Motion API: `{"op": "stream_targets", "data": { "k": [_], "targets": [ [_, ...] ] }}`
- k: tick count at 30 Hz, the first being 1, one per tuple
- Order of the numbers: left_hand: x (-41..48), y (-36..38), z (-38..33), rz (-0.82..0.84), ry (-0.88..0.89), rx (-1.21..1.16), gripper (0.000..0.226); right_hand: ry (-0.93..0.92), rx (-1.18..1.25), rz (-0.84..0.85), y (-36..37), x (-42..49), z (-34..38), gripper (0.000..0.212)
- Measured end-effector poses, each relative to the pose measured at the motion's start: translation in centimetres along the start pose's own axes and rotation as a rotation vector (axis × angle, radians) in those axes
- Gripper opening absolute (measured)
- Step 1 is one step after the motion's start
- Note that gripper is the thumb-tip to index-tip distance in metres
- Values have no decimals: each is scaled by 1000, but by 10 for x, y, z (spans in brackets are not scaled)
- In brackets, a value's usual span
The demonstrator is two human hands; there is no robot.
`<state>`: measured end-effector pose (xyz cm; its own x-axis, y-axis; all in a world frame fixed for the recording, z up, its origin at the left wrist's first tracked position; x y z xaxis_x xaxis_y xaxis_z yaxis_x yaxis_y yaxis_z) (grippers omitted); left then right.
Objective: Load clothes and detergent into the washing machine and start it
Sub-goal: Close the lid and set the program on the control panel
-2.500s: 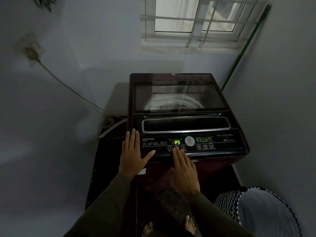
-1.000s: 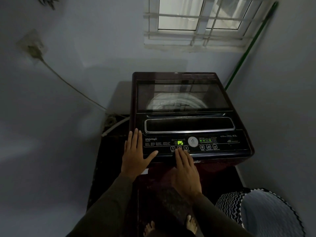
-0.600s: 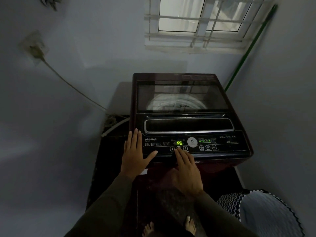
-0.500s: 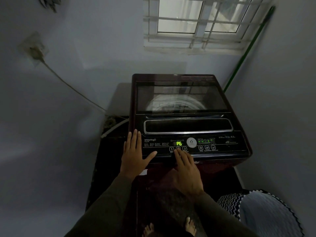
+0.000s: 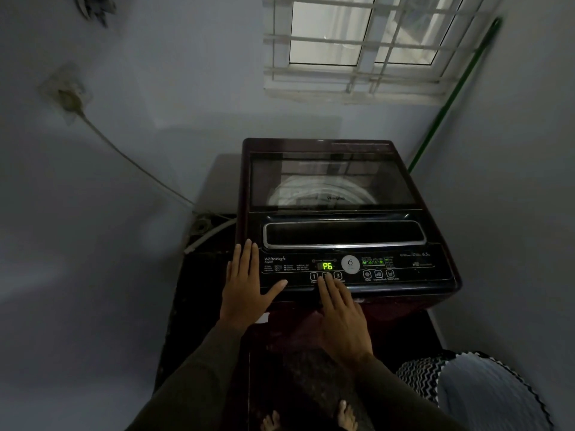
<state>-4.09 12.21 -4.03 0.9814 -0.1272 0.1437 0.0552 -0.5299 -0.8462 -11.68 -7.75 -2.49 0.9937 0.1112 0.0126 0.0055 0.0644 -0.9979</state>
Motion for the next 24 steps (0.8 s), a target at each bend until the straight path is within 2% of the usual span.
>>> {"op": "stream_targets", "data": {
  "k": [5,8,24],
  "targets": [
    [0,0,0,2,6,13,107,-42,-77,40,0,2,-2,98],
    [0,0,-1,8,5,11,108,-51,-83,41,-3,2,-3,94],
    [0,0,-1,30,-10,24,110,-4,81,90,-9,4,3,83]
  ]
}}
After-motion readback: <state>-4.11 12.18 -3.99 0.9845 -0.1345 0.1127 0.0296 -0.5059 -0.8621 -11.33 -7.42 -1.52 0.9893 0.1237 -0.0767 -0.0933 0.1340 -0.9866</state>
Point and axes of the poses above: each hand's wrist, its own x-axis towards the middle knuckle, its own y-axis out of the palm, z = x × y, the point moved 8 cm from there along x, towards the middle knuckle, and after that the axes turned 7 degrees about -x, right-handed, at the moved point
